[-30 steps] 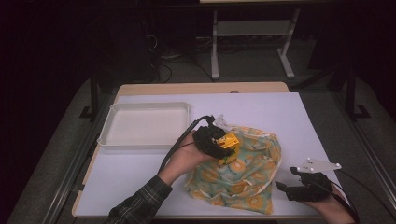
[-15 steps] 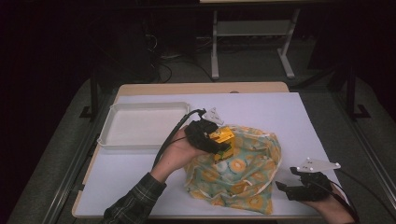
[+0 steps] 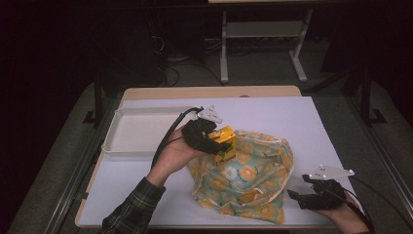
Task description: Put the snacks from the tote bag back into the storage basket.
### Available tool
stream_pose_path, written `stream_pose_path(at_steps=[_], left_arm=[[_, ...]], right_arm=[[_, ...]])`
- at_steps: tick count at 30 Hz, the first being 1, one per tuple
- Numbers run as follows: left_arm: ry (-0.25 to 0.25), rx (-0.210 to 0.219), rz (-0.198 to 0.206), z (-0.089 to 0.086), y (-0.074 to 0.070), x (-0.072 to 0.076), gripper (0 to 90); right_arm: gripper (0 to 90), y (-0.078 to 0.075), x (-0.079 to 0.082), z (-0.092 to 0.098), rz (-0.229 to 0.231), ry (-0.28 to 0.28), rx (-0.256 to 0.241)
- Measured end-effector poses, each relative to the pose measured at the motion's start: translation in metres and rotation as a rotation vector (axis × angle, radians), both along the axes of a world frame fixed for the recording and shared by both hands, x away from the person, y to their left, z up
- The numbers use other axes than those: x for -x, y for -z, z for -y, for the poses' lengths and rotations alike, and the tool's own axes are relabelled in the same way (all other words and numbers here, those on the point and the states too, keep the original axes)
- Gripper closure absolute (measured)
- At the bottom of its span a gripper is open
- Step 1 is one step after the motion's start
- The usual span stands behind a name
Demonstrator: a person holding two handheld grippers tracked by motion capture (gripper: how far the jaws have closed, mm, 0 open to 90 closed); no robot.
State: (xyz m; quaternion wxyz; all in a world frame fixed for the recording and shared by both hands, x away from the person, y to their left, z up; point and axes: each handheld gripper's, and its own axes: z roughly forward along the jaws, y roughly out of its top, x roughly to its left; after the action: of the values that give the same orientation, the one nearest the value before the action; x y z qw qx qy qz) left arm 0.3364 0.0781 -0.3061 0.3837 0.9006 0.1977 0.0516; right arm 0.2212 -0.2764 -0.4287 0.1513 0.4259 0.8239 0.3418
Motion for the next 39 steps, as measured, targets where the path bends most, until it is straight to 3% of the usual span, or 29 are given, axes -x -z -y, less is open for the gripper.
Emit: stream_pose_path(at_steps=[13,39], left_arm=[[-0.042,-0.002,0.001,-0.021,-0.007,-0.008,53.5],[-0.154,0.006,0.022,-0.083,-0.015,-0.032,53.5]], right_arm=[[22.2,0.0,0.0,0.0,-0.005,0.006,-0.003],[22.2,0.0,0.0,0.001,-0.004,0.005,-0.001]])
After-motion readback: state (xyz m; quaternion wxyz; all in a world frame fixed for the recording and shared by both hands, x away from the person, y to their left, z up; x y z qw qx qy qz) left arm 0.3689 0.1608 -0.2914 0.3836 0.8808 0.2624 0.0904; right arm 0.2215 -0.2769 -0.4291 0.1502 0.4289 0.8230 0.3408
